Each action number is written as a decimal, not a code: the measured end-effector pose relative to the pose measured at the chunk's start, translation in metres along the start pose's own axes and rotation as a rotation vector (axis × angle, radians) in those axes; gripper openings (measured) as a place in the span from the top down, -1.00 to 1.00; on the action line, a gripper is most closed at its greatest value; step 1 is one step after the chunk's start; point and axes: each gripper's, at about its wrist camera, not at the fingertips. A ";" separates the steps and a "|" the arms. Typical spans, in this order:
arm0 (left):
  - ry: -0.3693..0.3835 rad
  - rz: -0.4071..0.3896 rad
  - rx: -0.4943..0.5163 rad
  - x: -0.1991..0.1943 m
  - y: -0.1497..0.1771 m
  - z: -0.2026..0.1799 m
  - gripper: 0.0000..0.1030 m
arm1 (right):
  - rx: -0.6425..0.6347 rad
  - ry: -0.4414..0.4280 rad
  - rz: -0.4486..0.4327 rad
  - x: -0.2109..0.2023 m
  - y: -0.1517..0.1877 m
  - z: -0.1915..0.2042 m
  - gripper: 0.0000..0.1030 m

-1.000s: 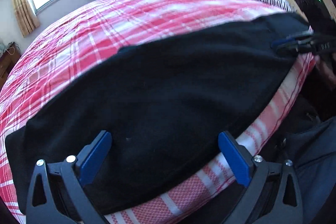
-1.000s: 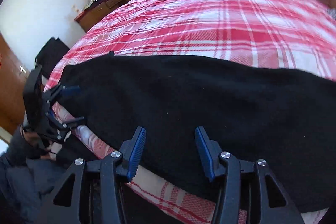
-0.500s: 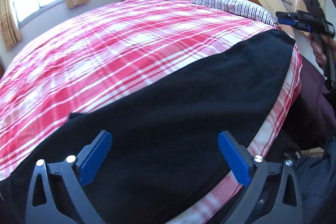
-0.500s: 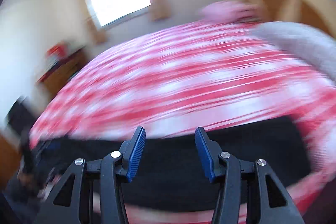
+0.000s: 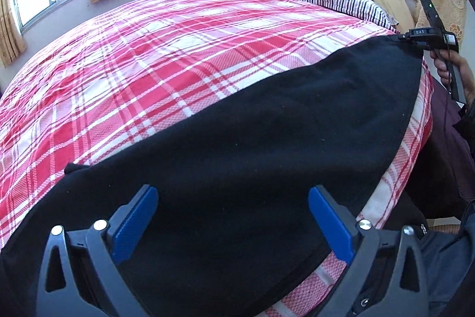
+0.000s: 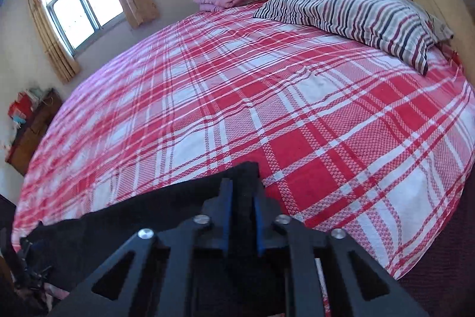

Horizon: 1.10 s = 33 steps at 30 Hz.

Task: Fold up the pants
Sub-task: 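Lower the right tool onto the pants end and close on the fabric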

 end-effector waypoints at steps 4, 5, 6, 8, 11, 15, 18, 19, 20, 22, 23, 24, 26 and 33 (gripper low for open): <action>-0.012 0.015 -0.014 0.006 0.005 0.002 -1.00 | 0.027 0.035 -0.025 0.002 -0.003 -0.004 0.88; -0.014 0.010 -0.013 0.006 0.006 0.001 -1.00 | 0.026 0.050 -0.014 0.007 -0.001 -0.006 0.88; -0.019 0.003 -0.012 0.006 0.007 0.001 -1.00 | 0.025 0.048 0.000 0.014 0.002 -0.007 0.88; -0.025 -0.003 -0.011 0.006 0.009 0.000 -1.00 | 0.033 0.033 -0.018 0.014 0.005 -0.011 0.87; -0.028 -0.013 -0.015 0.005 0.010 0.000 -1.00 | 0.112 0.024 0.013 0.007 0.007 -0.028 0.56; -0.030 -0.031 -0.028 0.002 0.011 0.001 -1.00 | 0.192 0.021 -0.015 -0.020 0.013 -0.049 0.43; -0.051 -0.050 -0.024 -0.003 0.008 0.000 -1.00 | 0.263 -0.055 0.006 -0.032 0.021 -0.060 0.43; -0.053 -0.059 -0.022 -0.006 0.008 -0.001 -1.00 | 0.286 -0.071 0.010 -0.037 0.026 -0.062 0.43; -0.055 -0.069 -0.020 -0.008 0.007 -0.001 -1.00 | 0.296 -0.087 0.019 -0.040 0.032 -0.063 0.43; -0.074 -0.083 -0.022 -0.010 0.006 0.001 -1.00 | 0.311 -0.103 0.028 -0.044 0.044 -0.063 0.43; -0.085 -0.086 -0.030 -0.010 0.006 0.003 -1.00 | 0.328 -0.109 0.035 -0.043 0.052 -0.064 0.43; -0.088 -0.087 -0.040 -0.010 0.006 0.005 -1.00 | 0.333 -0.113 0.048 -0.040 0.055 -0.065 0.43; -0.095 -0.088 -0.065 -0.009 0.007 0.010 -1.00 | 0.347 -0.128 0.075 -0.033 0.059 -0.065 0.43; -0.110 -0.087 -0.114 -0.009 0.011 0.020 -1.00 | 0.393 -0.106 0.075 -0.033 0.064 -0.064 0.43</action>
Point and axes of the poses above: each gripper's, at about its wrist camera, not at the fingertips, and x roughly the way its jaws point, z to its left, y to its underside, and after that the axes turned 15 degrees about y, right-handed
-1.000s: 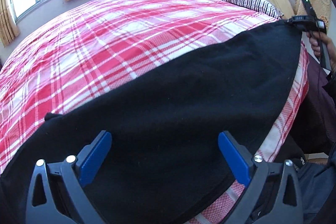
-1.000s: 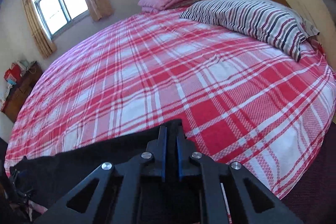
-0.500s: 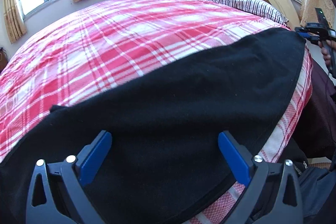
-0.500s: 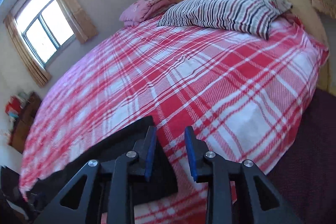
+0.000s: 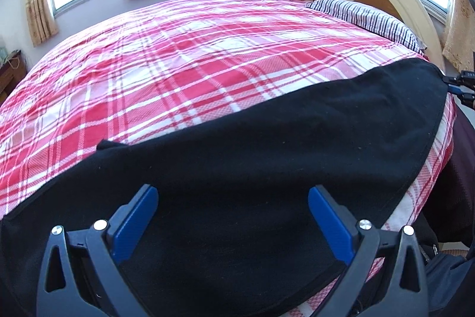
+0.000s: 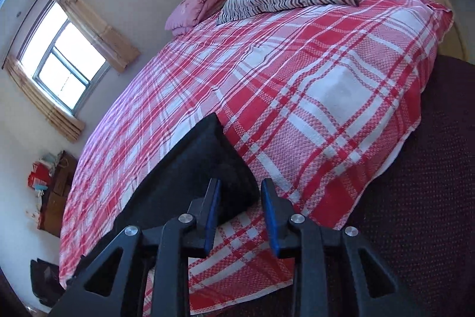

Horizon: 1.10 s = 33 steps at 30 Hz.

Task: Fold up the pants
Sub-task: 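Lower the right tool onto the pants end and close on the fabric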

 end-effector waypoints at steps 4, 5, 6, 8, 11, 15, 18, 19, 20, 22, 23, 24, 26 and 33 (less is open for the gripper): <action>0.002 -0.001 -0.024 0.001 0.001 0.005 -1.00 | 0.014 -0.011 0.020 -0.002 0.004 -0.003 0.43; 0.002 -0.001 -0.027 0.001 0.001 0.005 -1.00 | 0.014 -0.011 0.034 -0.001 0.005 -0.003 0.43; 0.002 -0.002 -0.028 0.000 0.001 0.005 -1.00 | 0.016 -0.014 0.041 -0.001 0.005 -0.003 0.43; -0.001 -0.004 -0.025 0.000 0.001 0.004 -1.00 | 0.019 -0.013 0.059 -0.002 0.005 -0.003 0.43; 0.001 -0.002 -0.027 0.001 0.001 0.003 -1.00 | 0.039 -0.047 0.036 -0.003 0.005 -0.003 0.43; 0.001 0.002 -0.020 0.003 0.002 0.002 -1.00 | 0.062 -0.109 -0.030 0.014 0.004 -0.001 0.43; -0.001 -0.007 -0.028 -0.001 0.002 0.006 -1.00 | 0.105 -0.152 -0.060 0.015 0.004 -0.006 0.43; -0.006 -0.010 -0.040 -0.001 0.002 0.010 -1.00 | 0.113 -0.166 -0.073 0.017 0.005 -0.008 0.43; -0.008 -0.012 -0.051 -0.002 0.002 0.012 -1.00 | 0.126 -0.184 -0.082 0.019 0.006 -0.012 0.43; -0.016 -0.018 -0.068 -0.003 0.002 0.018 -1.00 | 0.162 -0.218 -0.078 0.021 0.007 -0.019 0.57; -0.019 -0.022 -0.074 -0.004 0.002 0.020 -1.00 | 0.163 -0.229 -0.078 0.020 0.006 -0.019 0.63; -0.018 -0.024 -0.078 -0.005 0.003 0.021 -1.00 | 0.161 -0.242 -0.087 0.018 0.006 -0.019 0.68; -0.018 -0.027 -0.086 -0.005 0.002 0.023 -1.00 | 0.140 -0.253 -0.121 0.011 0.006 -0.013 0.71; -0.030 -0.021 -0.074 -0.005 0.002 0.023 -1.00 | -0.004 -0.261 -0.217 -0.021 0.011 0.028 0.76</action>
Point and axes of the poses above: each gripper's, at about its wrist camera, not at the fingertips, and x roughly the way its jaws point, z to its left, y to its underside, and after that the axes turned 15 degrees about y, right-handed
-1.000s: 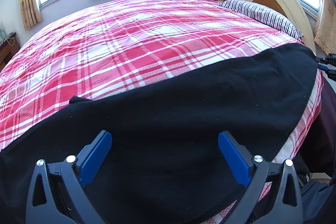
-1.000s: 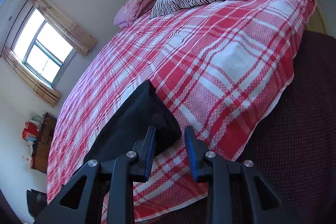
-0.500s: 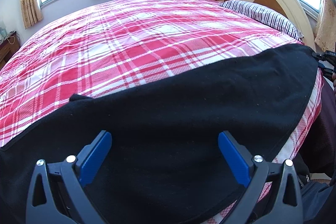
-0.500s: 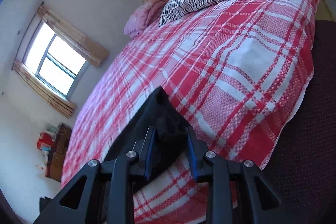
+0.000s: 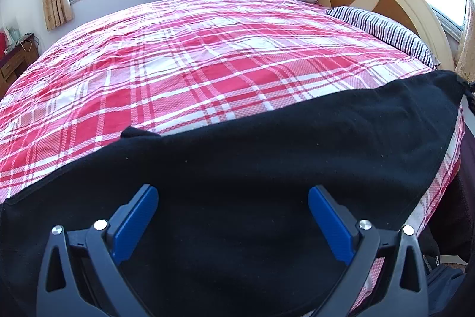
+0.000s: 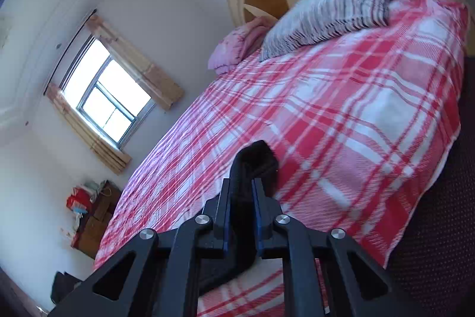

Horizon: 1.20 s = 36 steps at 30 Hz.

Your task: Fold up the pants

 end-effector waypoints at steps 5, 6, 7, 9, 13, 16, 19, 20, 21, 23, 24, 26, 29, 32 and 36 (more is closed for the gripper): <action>0.000 0.003 -0.007 -0.001 0.000 0.002 -1.00 | -0.167 -0.057 -0.032 -0.016 0.010 0.056 0.76; -0.001 0.004 -0.006 -0.001 0.000 0.002 -1.00 | -0.188 -0.067 -0.031 -0.015 0.012 0.066 0.76; -0.001 0.005 -0.006 -0.002 0.000 0.003 -1.00 | -0.207 -0.081 -0.028 -0.016 0.014 0.075 0.76; -0.001 0.005 -0.006 -0.001 0.000 0.002 -1.00 | -0.248 -0.103 -0.020 -0.017 0.022 0.093 0.76; -0.001 0.010 -0.004 -0.002 0.001 0.002 -1.00 | -0.296 -0.132 0.012 -0.014 0.039 0.115 0.76; -0.002 0.012 -0.002 -0.002 0.001 0.003 -1.00 | -0.318 -0.143 0.040 -0.010 0.050 0.123 0.76; -0.002 0.013 -0.003 -0.002 0.001 0.003 -1.00 | -0.325 -0.156 0.070 -0.002 0.056 0.130 0.76; -0.001 0.012 -0.003 -0.002 0.001 0.003 -1.00 | -0.331 -0.162 0.078 0.000 0.059 0.134 0.76; -0.001 0.012 -0.003 -0.002 0.001 0.003 -1.00 | -0.338 -0.167 0.084 0.000 0.062 0.138 0.76; -0.001 0.012 -0.003 -0.002 0.001 0.003 -1.00 | -0.356 -0.183 0.096 0.002 0.065 0.147 0.76; -0.001 0.010 -0.003 -0.002 0.001 0.003 -1.00 | -0.364 -0.191 0.099 0.002 0.067 0.151 0.76; 0.000 0.009 -0.006 -0.003 0.001 0.004 -1.00 | -0.378 -0.208 0.108 0.003 0.071 0.160 0.76; -0.001 0.008 -0.008 -0.004 0.001 0.005 -1.00 | -0.401 -0.232 0.122 0.004 0.079 0.171 0.76; 0.000 0.004 -0.011 -0.006 0.001 0.005 -1.00 | -0.424 -0.254 0.137 0.005 0.087 0.183 0.76; -0.002 0.000 -0.015 -0.008 -0.001 0.008 -1.00 | -0.458 -0.281 0.169 0.010 0.101 0.200 0.76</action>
Point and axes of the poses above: each gripper's, at about its wrist camera, not at the fingertips, and x roughly the way its jaws point, z to its left, y to its underside, and after that the axes turned 15 degrees about y, right-handed
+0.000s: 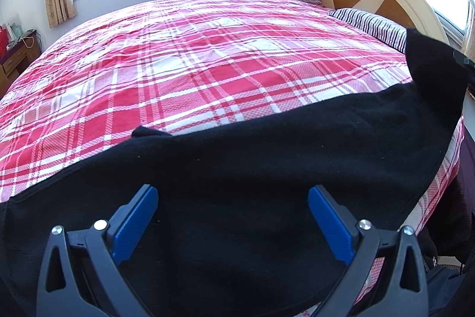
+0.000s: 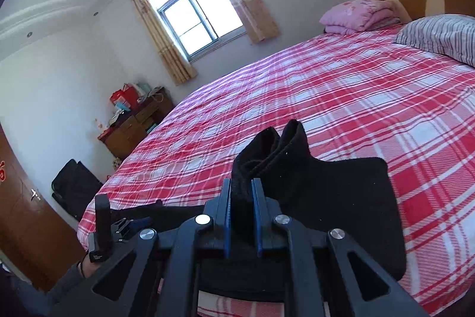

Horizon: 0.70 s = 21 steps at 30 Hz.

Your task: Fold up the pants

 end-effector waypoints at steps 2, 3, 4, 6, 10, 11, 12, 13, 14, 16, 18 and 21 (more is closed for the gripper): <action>0.000 -0.003 -0.003 -0.002 -0.001 0.001 -1.00 | -0.025 -0.015 0.017 0.006 0.004 0.012 0.76; -0.001 -0.006 -0.004 -0.003 -0.001 0.001 -1.00 | -0.041 -0.020 0.022 0.008 0.005 0.019 0.76; -0.001 -0.008 -0.004 -0.004 -0.002 0.002 -1.00 | -0.056 -0.026 0.027 0.011 0.007 0.025 0.76; -0.002 -0.012 -0.005 -0.007 -0.003 0.003 -1.00 | -0.080 -0.045 0.040 0.017 0.010 0.037 0.76; -0.008 -0.008 0.004 -0.012 -0.006 0.005 -1.00 | -0.132 -0.078 0.057 0.026 0.014 0.060 0.76; -0.013 -0.007 0.009 -0.014 -0.007 0.006 -1.00 | -0.145 -0.088 0.060 0.028 0.015 0.066 0.76; -0.015 -0.006 0.013 -0.016 -0.008 0.007 -1.00 | -0.162 -0.096 0.064 0.030 0.016 0.074 0.76; -0.017 -0.007 0.017 -0.019 -0.009 0.007 -1.00 | -0.174 -0.101 0.066 0.031 0.017 0.078 0.76; -0.018 -0.008 0.020 -0.021 -0.010 0.008 -1.00 | -0.193 -0.109 0.070 0.034 0.020 0.085 0.76; -0.022 -0.015 0.021 -0.028 -0.012 0.011 -1.00 | -0.222 -0.125 0.081 0.039 0.025 0.098 0.76; -0.022 -0.022 0.015 -0.031 -0.013 0.014 -1.00 | -0.244 -0.137 0.093 0.045 0.030 0.108 0.76; -0.022 -0.026 0.002 -0.032 -0.014 0.017 -1.00 | -0.275 -0.157 0.115 0.054 0.039 0.122 0.76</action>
Point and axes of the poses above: each gripper's, at about its wrist camera, not at the fingertips, and x roughly the way its jaws point, z to its left, y to its underside, and after that the axes turned 15 degrees about y, right-handed
